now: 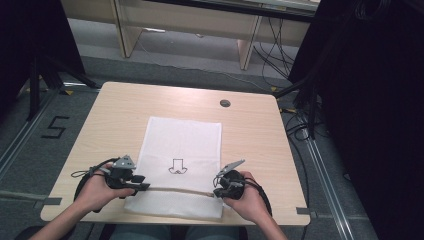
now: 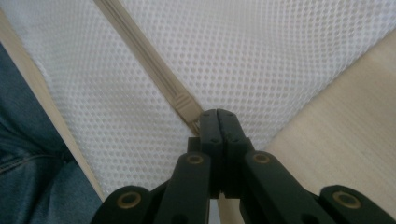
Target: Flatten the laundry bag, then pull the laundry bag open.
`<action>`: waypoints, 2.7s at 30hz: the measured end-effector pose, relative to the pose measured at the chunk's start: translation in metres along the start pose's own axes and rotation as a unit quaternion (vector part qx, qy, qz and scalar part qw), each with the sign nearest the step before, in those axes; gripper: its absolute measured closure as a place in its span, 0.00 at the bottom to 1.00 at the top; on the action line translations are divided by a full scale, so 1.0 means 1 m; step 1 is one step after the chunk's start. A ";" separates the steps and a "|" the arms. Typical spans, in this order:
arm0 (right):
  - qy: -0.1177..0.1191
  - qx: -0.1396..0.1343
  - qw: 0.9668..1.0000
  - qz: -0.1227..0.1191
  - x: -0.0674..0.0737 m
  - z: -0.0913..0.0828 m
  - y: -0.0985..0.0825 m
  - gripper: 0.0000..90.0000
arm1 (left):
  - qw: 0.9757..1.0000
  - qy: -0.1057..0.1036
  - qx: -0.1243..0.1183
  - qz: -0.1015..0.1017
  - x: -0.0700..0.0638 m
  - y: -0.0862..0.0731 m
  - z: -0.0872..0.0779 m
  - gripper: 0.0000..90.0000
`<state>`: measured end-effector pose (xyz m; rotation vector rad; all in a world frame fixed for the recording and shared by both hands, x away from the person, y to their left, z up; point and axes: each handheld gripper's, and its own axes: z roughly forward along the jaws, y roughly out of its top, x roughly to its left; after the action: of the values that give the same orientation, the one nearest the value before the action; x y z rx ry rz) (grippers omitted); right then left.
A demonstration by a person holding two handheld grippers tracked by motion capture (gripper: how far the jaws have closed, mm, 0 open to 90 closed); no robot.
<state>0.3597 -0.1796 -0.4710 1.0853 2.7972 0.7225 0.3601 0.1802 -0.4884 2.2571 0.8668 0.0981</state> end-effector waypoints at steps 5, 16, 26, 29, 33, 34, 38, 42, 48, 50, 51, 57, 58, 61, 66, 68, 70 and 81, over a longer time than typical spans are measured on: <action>-0.001 0.019 1.000 0.011 -0.002 0.007 -0.003 1.00 | 0.999 -0.007 0.047 0.024 0.001 -0.002 0.008 0.73; -0.020 0.036 0.999 0.007 -0.004 0.009 -0.002 1.00 | 0.999 -0.013 0.041 0.014 -0.003 -0.001 0.015 0.74; -0.015 0.034 0.999 0.020 -0.005 0.008 -0.005 1.00 | 1.000 -0.016 0.021 -0.011 -0.004 -0.002 0.017 0.71; -0.012 0.012 0.999 0.029 -0.006 0.004 -0.008 0.91 | 0.999 -0.024 0.006 -0.031 -0.005 0.000 0.016 0.68; -0.030 -0.044 0.997 0.054 -0.009 -0.013 -0.010 0.89 | 0.998 -0.032 -0.022 -0.053 -0.006 0.005 0.014 0.64; -0.037 -0.060 0.996 0.059 -0.011 -0.017 -0.011 0.87 | 0.997 -0.039 -0.024 -0.057 -0.005 0.006 0.014 0.62; -0.057 -0.090 0.992 0.072 -0.016 -0.019 -0.018 0.84 | 0.997 -0.036 -0.040 -0.063 -0.009 0.008 0.014 0.57; -0.069 -0.090 0.990 0.078 -0.022 -0.019 -0.020 0.80 | 0.997 -0.028 -0.042 -0.058 -0.009 0.009 0.015 0.53; -0.073 -0.099 0.989 0.081 -0.023 -0.018 -0.022 0.78 | 0.997 -0.017 -0.048 -0.060 -0.007 0.008 0.015 0.52; -0.075 -0.088 0.990 0.077 -0.024 -0.019 -0.022 0.79 | 0.997 -0.018 -0.049 -0.060 -0.007 0.009 0.016 0.52; -0.080 -0.086 0.991 0.067 -0.025 -0.018 -0.023 0.79 | 0.997 -0.018 -0.050 -0.059 -0.007 0.009 0.016 0.51; -0.083 -0.091 0.990 0.065 -0.025 -0.014 -0.020 0.79 | 0.997 -0.019 -0.047 -0.058 -0.010 0.006 0.015 0.52; -0.077 -0.079 0.992 0.067 -0.023 -0.015 -0.018 0.79 | 0.997 -0.020 -0.050 -0.052 -0.010 0.007 0.014 0.52; -0.074 -0.085 0.992 0.061 -0.022 -0.012 -0.018 0.81 | 0.997 -0.017 -0.053 -0.052 -0.011 0.008 0.015 0.51; -0.059 -0.063 0.994 0.065 -0.020 -0.014 -0.016 0.98 | 0.996 -0.014 -0.065 -0.051 -0.011 0.010 0.017 0.50; -0.054 -0.052 0.995 0.073 -0.019 -0.013 -0.014 1.00 | 0.996 -0.016 -0.067 -0.054 -0.013 0.009 0.017 0.50; -0.049 -0.044 0.994 0.087 -0.018 -0.009 -0.012 1.00 | 0.996 -0.021 -0.066 -0.049 -0.014 0.008 0.017 0.50; -0.014 -0.012 0.991 0.129 -0.015 0.003 -0.010 1.00 | 0.997 -0.024 -0.071 -0.016 -0.018 0.015 0.024 0.50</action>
<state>0.3652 -0.1951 -0.4797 1.4585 2.6458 0.7538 0.3619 0.1472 -0.4937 2.1049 0.8431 0.0870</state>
